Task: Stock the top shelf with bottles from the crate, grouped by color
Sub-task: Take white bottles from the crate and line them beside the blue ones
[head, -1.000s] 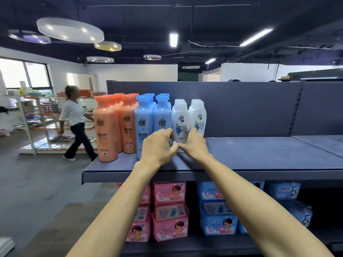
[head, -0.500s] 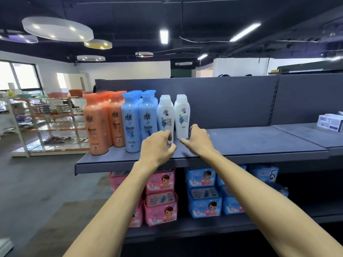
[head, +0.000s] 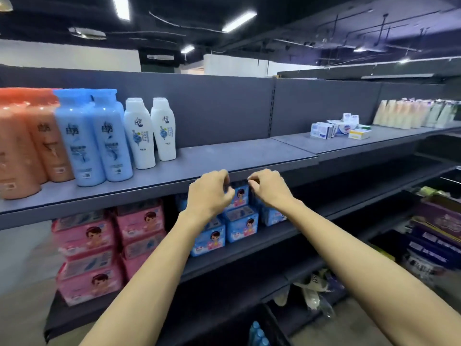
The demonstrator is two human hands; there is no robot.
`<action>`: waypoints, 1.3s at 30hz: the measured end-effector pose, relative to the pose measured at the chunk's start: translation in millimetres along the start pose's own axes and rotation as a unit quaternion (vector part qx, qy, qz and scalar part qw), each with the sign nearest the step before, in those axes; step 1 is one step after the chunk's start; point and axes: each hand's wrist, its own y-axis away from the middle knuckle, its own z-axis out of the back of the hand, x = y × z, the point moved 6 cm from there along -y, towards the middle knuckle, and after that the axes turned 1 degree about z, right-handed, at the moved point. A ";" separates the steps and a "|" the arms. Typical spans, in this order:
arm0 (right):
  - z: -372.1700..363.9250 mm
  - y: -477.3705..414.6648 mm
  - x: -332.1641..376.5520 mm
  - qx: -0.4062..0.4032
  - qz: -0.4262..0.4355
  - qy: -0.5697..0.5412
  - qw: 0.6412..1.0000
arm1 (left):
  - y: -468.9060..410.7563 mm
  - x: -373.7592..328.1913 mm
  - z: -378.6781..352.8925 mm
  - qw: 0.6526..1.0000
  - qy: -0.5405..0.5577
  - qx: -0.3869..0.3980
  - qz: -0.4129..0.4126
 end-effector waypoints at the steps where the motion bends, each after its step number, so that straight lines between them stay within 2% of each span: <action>1: -6.1 9.7 -9.3 0.016 -0.013 0.010 1.000 | 6.8 -3.2 -7.3 1.000 0.007 0.010 -0.005; 9: -92.6 122.6 -77.5 0.161 -0.132 0.051 0.977 | 103.0 -1.6 -90.0 0.990 0.092 0.104 0.012; 13: -133.7 168.2 -105.8 0.196 -0.181 0.045 0.963 | 153.8 1.4 -129.6 0.981 0.115 0.153 0.040; 19: -191.3 233.6 -156.1 0.244 -0.247 0.024 0.938 | 225.5 5.8 -194.3 0.950 0.169 0.223 0.139; 23: -228.4 275.2 -196.0 0.305 -0.280 0.022 0.910 | 263.7 3.1 -241.0 0.923 0.191 0.252 0.221; 25: -250.0 288.1 -220.2 0.344 -0.281 0.035 0.895 | 284.6 -2.3 -268.0 0.906 0.198 0.270 0.259; 28: -287.4 297.9 -253.4 0.402 -0.263 0.054 0.875 | 311.1 -12.6 -309.4 0.893 0.195 0.300 0.275; 34: -386.3 309.8 -307.5 0.511 -0.214 0.068 0.830 | 344.4 -11.1 -387.2 0.873 0.160 0.296 0.353; 39: -456.6 333.3 -340.8 0.545 -0.211 0.076 0.808 | 382.6 -6.4 -437.1 0.846 0.135 0.320 0.405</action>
